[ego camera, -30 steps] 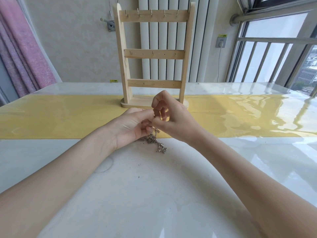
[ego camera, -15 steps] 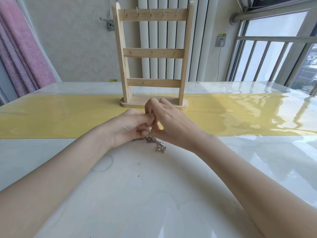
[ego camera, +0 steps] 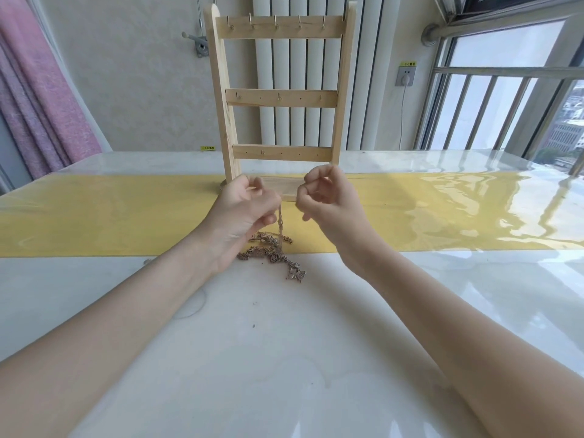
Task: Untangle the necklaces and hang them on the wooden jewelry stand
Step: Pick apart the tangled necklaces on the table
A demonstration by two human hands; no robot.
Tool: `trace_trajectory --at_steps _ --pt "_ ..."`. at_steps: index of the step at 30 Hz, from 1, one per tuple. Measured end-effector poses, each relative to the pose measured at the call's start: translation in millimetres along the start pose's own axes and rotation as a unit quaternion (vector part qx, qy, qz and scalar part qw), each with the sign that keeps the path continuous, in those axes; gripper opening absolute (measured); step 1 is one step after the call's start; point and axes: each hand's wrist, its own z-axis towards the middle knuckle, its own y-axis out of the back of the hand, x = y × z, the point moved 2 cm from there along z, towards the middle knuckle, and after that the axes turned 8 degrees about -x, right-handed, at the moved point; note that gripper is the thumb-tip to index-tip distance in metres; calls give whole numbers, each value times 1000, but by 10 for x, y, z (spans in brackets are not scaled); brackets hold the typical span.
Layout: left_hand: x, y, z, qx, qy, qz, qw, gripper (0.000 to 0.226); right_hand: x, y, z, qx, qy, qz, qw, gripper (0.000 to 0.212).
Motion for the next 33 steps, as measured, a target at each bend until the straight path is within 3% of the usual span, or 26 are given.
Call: trace_trajectory --at_steps 4,9,17,23,31,33 --pt "-1 51 27 -18 25 -7 1000 32 51 69 62 15 3 27 1000 26" --pt "43 79 58 -10 54 23 998 27 55 -11 37 81 74 -75 991 31" --pt "47 55 27 0 34 90 995 31 14 -33 29 107 157 -188 964 34" --pt "72 41 3 20 58 121 991 33 -35 -89 -29 126 255 -274 919 32" --pt "120 79 15 26 82 154 984 35 -15 -119 -72 138 317 -330 878 31" --pt "125 88 10 36 82 181 979 26 -22 -132 -86 145 338 -359 858 31"
